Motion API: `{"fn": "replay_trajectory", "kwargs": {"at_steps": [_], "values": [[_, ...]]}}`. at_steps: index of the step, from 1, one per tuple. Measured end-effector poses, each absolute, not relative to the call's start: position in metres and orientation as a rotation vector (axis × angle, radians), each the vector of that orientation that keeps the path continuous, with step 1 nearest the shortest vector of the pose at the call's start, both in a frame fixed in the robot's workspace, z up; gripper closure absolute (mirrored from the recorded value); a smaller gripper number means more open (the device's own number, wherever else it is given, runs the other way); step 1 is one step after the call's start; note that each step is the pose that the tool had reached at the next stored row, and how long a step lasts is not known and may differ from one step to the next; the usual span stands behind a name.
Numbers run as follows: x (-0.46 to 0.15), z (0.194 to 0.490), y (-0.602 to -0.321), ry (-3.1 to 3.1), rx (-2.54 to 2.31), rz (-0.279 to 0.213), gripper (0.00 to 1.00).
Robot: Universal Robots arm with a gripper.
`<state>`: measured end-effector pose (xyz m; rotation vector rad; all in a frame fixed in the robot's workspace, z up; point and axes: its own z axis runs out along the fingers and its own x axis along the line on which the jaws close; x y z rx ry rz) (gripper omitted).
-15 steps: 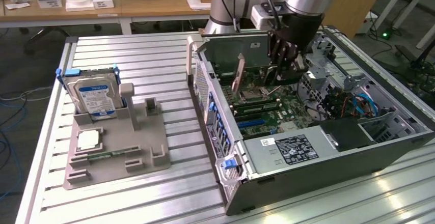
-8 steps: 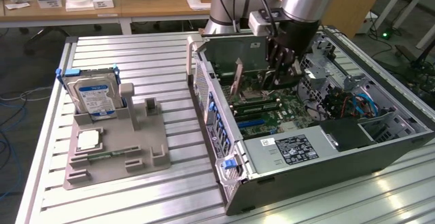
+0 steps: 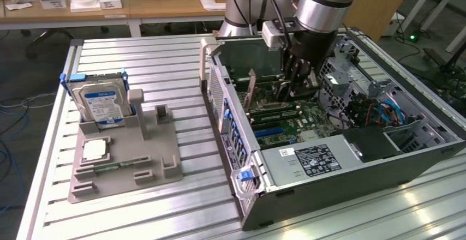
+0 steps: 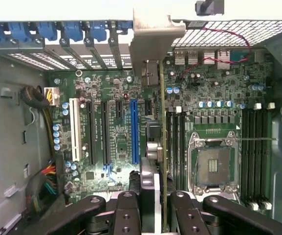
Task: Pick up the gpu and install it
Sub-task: 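Insert the gpu into the slot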
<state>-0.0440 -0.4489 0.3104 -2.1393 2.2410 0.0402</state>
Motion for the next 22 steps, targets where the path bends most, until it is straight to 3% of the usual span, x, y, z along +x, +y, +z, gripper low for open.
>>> {"fn": "replay_trajectory", "kwargs": {"at_steps": [22], "values": [[-0.048, 0.286, -0.455, 2.253, -2.127, 0.039, 0.72]]}}
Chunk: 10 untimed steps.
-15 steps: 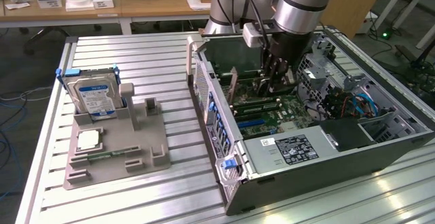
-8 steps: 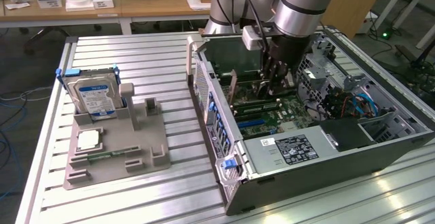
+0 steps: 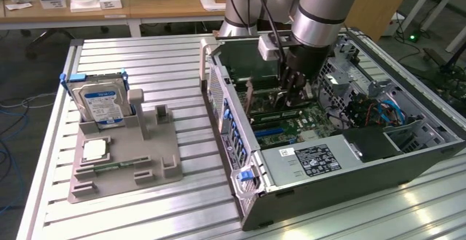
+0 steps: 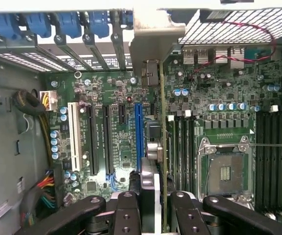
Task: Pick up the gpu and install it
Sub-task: 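Insert the gpu into the slot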
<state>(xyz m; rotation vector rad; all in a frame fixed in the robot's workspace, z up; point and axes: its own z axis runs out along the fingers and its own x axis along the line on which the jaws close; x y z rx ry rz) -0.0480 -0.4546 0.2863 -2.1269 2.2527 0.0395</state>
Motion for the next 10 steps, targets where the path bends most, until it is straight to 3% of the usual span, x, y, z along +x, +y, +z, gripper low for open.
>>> {"fn": "replay_trajectory", "kwargs": {"at_steps": [10], "values": [[-0.05, 0.273, -0.456, 2.253, -2.127, 0.04, 0.72]]}}
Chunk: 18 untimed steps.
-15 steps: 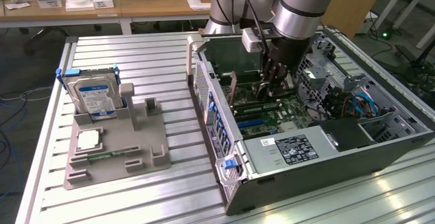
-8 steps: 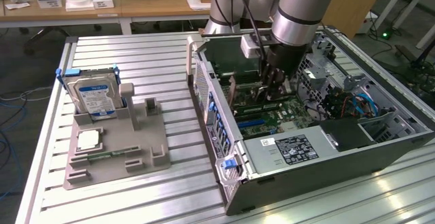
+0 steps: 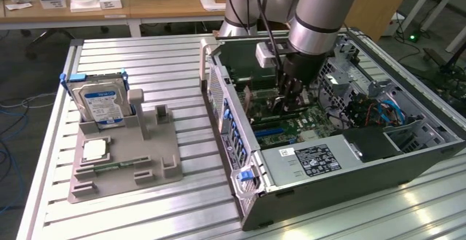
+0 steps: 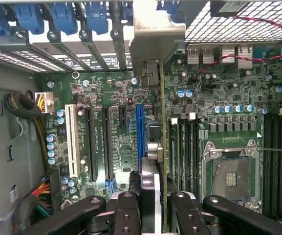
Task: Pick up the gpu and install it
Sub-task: 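Insert the gpu into the slot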
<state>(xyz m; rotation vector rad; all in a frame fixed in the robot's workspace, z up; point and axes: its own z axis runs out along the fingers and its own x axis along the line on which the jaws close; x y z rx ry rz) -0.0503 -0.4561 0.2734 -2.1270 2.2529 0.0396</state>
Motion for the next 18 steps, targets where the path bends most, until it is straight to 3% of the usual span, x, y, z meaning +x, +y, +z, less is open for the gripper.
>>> {"fn": "replay_trajectory", "kwargs": {"at_steps": [18], "values": [[-0.054, 0.258, -0.461, 2.253, -2.127, 0.04, 0.72]]}}
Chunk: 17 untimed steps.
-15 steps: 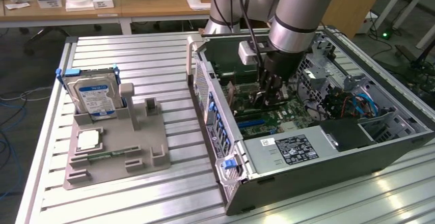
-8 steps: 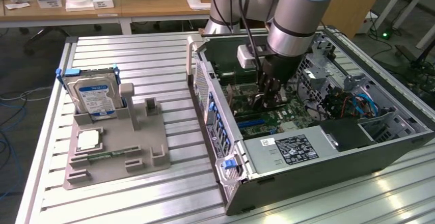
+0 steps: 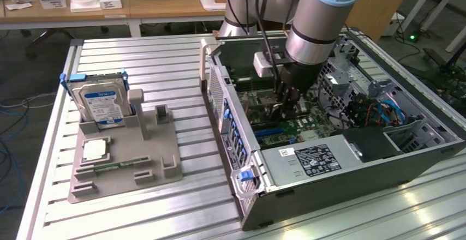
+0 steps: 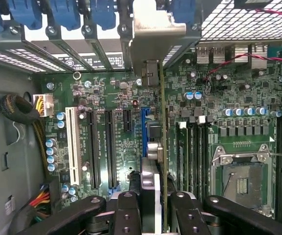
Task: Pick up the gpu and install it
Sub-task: 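Insert the gpu into the slot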
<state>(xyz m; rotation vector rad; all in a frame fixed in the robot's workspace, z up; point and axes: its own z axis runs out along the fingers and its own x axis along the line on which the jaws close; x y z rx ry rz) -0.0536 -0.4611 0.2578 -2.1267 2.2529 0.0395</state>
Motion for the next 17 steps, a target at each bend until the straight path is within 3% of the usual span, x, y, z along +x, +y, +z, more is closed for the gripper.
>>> {"fn": "replay_trajectory", "kwargs": {"at_steps": [17], "values": [[-0.059, 0.245, -0.464, 2.253, -2.127, 0.039, 0.72]]}}
